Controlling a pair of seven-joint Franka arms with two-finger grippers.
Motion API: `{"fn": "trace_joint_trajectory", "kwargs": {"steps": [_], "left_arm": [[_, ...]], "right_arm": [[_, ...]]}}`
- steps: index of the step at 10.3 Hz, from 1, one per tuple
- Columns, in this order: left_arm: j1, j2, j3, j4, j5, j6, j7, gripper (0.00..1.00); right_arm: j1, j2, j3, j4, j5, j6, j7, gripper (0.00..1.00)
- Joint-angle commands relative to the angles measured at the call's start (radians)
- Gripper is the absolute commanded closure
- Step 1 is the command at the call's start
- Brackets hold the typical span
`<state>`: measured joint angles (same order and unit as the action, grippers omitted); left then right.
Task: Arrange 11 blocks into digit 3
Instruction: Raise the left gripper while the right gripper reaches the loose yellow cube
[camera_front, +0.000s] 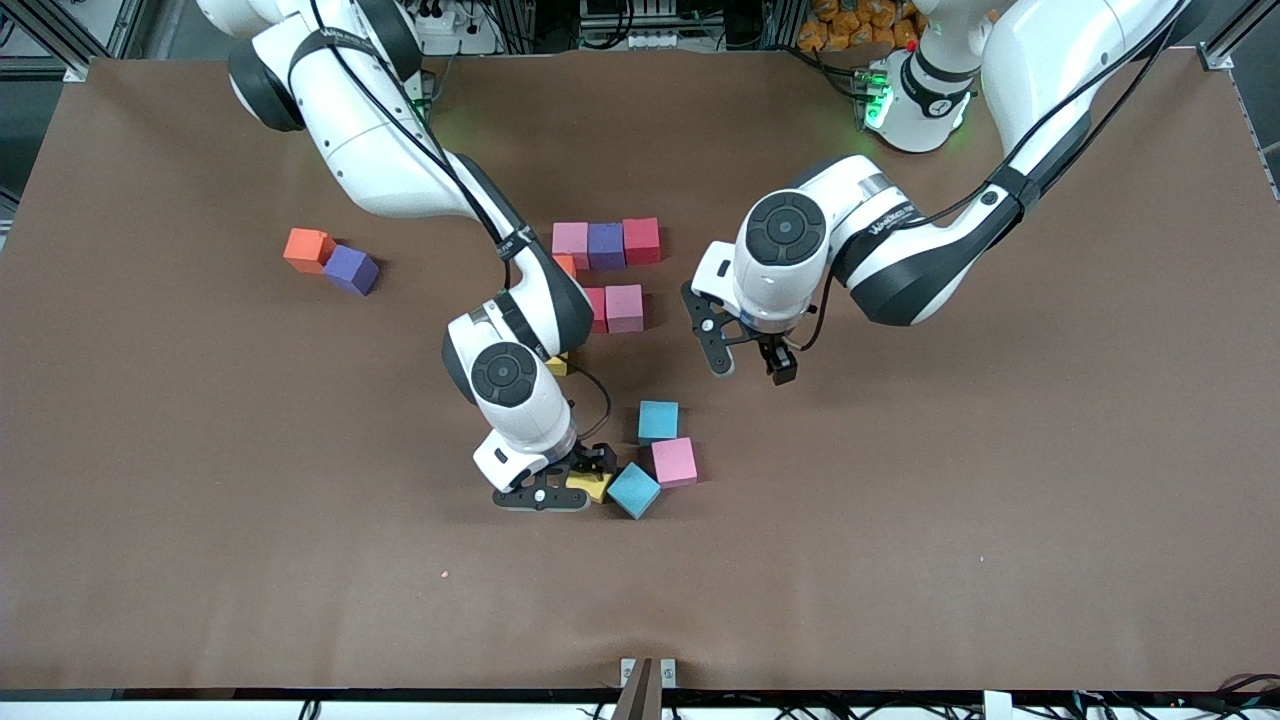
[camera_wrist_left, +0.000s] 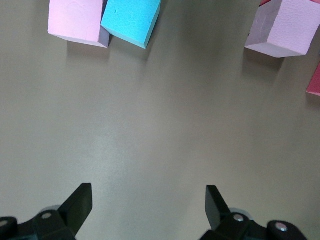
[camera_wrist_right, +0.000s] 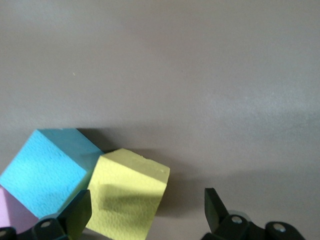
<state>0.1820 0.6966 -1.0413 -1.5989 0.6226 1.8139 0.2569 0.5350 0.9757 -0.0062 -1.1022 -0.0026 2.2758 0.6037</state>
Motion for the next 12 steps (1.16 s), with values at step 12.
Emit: {"fn": "trace_joint_trajectory", "kwargs": {"steps": [12], "left_arm": [[0.001,-0.025,-0.005,-0.009,-0.043,-0.038,0.013,0.0]], "right_arm": [[0.008,0.058,0.0,-0.004,-0.011,0.028,0.251,0.0]]}}
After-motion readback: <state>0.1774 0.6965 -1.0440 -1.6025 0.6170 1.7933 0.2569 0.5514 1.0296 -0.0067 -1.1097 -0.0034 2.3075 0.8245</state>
